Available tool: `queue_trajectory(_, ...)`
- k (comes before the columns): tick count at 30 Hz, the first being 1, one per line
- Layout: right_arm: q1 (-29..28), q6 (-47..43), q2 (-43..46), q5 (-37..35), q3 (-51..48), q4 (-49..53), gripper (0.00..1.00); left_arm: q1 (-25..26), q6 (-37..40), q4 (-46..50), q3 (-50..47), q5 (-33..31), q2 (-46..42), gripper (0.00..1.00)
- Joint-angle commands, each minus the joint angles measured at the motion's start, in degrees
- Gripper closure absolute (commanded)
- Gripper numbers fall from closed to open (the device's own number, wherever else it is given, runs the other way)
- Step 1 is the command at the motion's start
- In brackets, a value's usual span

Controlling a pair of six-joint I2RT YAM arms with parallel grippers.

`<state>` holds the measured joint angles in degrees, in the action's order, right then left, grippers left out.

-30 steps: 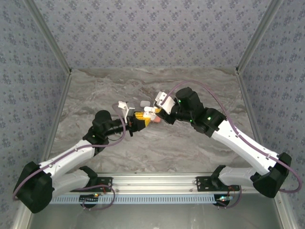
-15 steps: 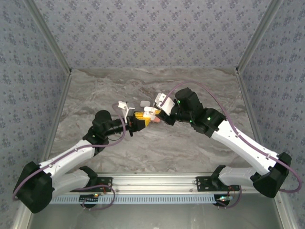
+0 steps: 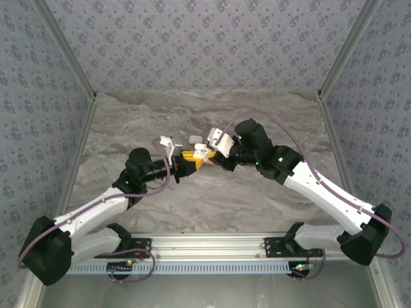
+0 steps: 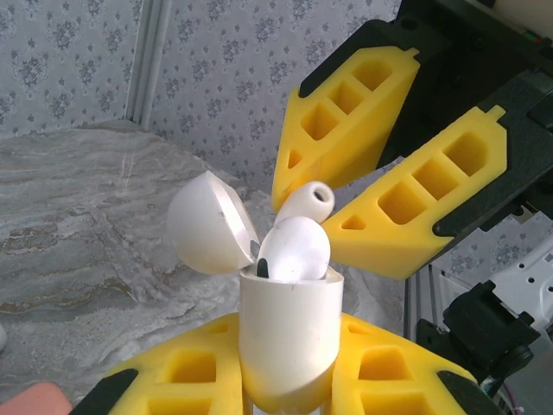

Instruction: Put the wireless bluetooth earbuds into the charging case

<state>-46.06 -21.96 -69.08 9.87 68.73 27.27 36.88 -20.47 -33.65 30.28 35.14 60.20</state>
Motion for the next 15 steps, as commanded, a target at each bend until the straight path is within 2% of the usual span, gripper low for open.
queue_trajectory(1,-0.4,-0.7,-0.5,0.4,1.1,1.4,0.74,0.5,0.3,-2.6,2.2,0.8,0.3,1.00)
queue_trajectory(10,0.1,0.4,-0.6,-0.3,1.5,1.0,0.75,0.7,0.6,-2.2,2.5,0.8,1.2,1.00)
queue_trajectory(15,1.6,2.4,-0.6,-0.2,1.7,1.3,0.74,0.8,1.8,-0.4,2.5,-1.7,1.1,1.00)
